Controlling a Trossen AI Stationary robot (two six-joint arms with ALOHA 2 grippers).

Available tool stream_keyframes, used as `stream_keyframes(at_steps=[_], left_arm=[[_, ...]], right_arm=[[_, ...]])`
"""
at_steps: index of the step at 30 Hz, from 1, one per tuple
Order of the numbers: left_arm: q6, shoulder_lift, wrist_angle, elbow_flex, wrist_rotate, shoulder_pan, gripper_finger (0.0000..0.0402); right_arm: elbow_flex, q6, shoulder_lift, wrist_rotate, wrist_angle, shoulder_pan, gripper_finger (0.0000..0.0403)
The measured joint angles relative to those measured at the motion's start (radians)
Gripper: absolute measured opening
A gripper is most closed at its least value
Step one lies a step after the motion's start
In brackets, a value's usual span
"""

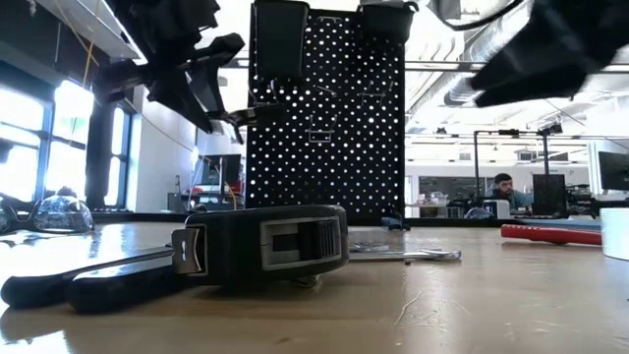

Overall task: Hang tools onto peg board
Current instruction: Hang the black spring clamp on the pegboard

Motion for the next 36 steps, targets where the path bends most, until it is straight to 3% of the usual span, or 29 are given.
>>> stream_keyframes(at_steps=[6, 11, 24, 28, 36], left_arm=[[0.053, 0.0, -0.006, 0.016, -0.05, 0.016, 0.0074], [0.083, 0.0, -0.013, 0.056, -0.061, 0.035, 0.0074], [0.122, 0.0, -0.14, 0.079, -0.064, 0.032, 0.0074], [0.121, 0.0, -0.176, 0.079, -0.062, 0.03, 0.0074], [0.119, 0.0, -0.188, 0.079, -0.017, 0.03, 0.0074]], right_arm=[[0.045, -0.335, 0.038, -0.067, 0.234, -0.14, 0.025], [0.165, -0.516, 0.116, -0.177, 0.232, -0.228, 0.025], [0.452, -0.835, 0.387, -0.109, 0.18, -0.279, 0.025], [0.546, -0.875, 0.458, -0.091, 0.135, -0.291, 0.025], [0.684, -0.846, 0.555, -0.18, 0.058, -0.363, 0.0248]])
